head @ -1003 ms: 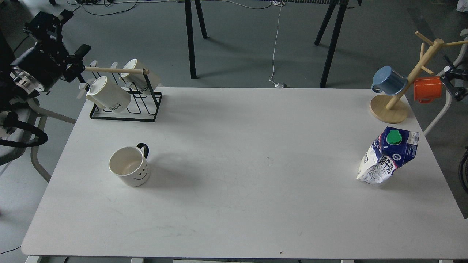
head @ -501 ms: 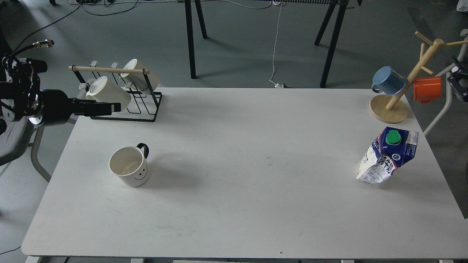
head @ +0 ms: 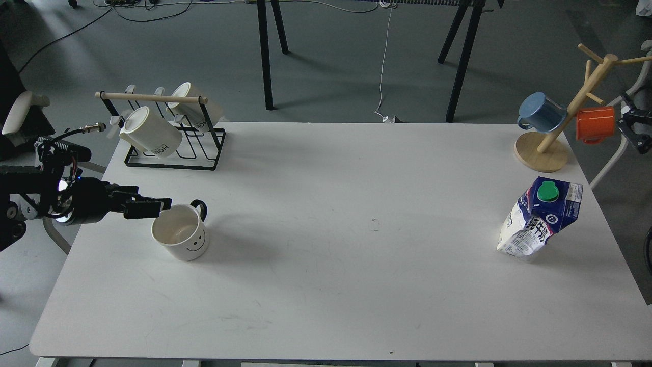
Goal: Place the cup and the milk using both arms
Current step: 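Grasp the white smiley mug rim with the left gripper, then carry the white mug with the left gripper toward the table center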
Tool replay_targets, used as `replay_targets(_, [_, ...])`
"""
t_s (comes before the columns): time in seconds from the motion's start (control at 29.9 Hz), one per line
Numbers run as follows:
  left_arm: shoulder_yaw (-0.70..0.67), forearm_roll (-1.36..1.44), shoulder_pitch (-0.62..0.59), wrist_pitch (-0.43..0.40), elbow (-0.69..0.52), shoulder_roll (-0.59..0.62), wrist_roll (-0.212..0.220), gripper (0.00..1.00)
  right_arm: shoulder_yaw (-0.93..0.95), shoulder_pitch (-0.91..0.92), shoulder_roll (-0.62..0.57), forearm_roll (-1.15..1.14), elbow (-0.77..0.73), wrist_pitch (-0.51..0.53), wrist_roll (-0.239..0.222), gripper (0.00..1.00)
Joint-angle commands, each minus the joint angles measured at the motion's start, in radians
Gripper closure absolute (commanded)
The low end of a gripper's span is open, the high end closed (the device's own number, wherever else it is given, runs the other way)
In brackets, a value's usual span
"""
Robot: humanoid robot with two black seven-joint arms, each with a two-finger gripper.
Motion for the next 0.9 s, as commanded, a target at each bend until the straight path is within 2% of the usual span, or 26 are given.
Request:
replay_targets(0.0, [0.003,0.003,0.013,0.001,0.011,-0.034,0.000,0.01,-0.002,-0.002,0.002,0.000,0.001,0.000,0.000,0.05])
replay_targets(0.37, [0.003,0.043,0.043,0.035,0.090,-0.116,0.000,0.05,0.003,-0.010,0.001,0.001,0.001,0.000,0.000,0.05])
replay_targets(0.47, [0.008,0.044,0.043,0.075,0.126,-0.130,0.000,0.10,0.001,-0.012,0.001,0.001,0.001,0.000,0.000,0.05])
replay_targets(0.5, [0.008,0.044,0.045,0.076,0.131,-0.131,0.000,0.14,0.001,-0.013,0.001,0.001,0.001,0.000,0.000,0.05])
replay_targets(0.53, [0.009,0.052,0.045,0.078,0.133,-0.131,0.000,0.24,0.003,-0.016,0.001,0.001,0.001,0.000,0.001,0.05])
replay_targets(0.57, [0.011,0.064,0.045,0.079,0.133,-0.131,0.000,0.39,0.004,-0.016,0.001,0.003,0.001,0.000,0.001,0.05])
replay_targets(0.6, [0.014,0.083,0.048,0.084,0.134,-0.131,0.000,0.60,0.006,-0.018,0.001,0.004,0.001,0.000,0.001,0.05])
replay_targets(0.63, [0.014,0.090,0.054,0.090,0.134,-0.134,0.000,0.73,0.007,-0.021,0.001,0.006,0.001,0.000,0.003,0.05])
replay_targets(0.87, [0.015,0.098,0.074,0.121,0.134,-0.146,0.000,0.86,0.024,-0.022,-0.002,0.054,0.001,0.000,0.009,0.05])
